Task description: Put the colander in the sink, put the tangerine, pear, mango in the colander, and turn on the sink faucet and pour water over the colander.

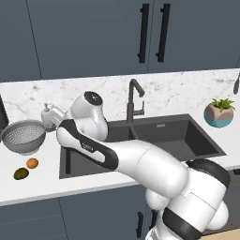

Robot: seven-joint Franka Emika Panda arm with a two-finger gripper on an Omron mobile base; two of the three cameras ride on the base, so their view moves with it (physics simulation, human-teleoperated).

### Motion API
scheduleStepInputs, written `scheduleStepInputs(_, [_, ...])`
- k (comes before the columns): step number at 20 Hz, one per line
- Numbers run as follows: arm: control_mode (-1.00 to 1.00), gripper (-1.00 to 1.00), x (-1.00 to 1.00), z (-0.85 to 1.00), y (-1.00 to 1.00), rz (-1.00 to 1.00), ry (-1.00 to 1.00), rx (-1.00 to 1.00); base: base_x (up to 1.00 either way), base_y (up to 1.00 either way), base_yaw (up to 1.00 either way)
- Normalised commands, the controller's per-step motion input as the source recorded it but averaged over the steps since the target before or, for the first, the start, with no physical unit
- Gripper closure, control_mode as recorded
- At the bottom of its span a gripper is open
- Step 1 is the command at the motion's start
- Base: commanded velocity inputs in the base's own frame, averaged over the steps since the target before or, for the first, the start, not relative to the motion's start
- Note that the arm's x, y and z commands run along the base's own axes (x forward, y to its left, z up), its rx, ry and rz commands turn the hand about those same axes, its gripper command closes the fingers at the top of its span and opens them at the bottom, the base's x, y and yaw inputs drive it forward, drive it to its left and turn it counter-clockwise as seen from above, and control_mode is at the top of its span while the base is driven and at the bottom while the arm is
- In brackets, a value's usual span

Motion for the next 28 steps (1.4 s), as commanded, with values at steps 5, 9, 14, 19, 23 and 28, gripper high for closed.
scheduleStepInputs(5, [-1.00,-1.00,0.21,-0.04,0.24,0.11,0.12,0.02,0.00,0.00,0.00])
scheduleStepInputs(9, [-1.00,-1.00,0.30,-0.01,0.35,0.00,0.11,0.00,0.00,0.00,0.00])
scheduleStepInputs(14, [-1.00,-1.00,0.25,-0.12,0.29,0.00,0.09,0.00,0.00,0.00,0.00])
scheduleStepInputs(19, [-1.00,-1.00,0.30,-0.24,0.12,0.00,0.08,-0.01,0.00,0.00,0.00])
scheduleStepInputs(23, [-1.00,-1.00,0.34,-0.31,0.14,0.00,0.00,-0.03,0.00,0.00,0.00])
scheduleStepInputs(28, [-1.00,-1.00,0.38,-0.29,0.29,0.00,0.00,-0.07,0.00,0.00,0.00])
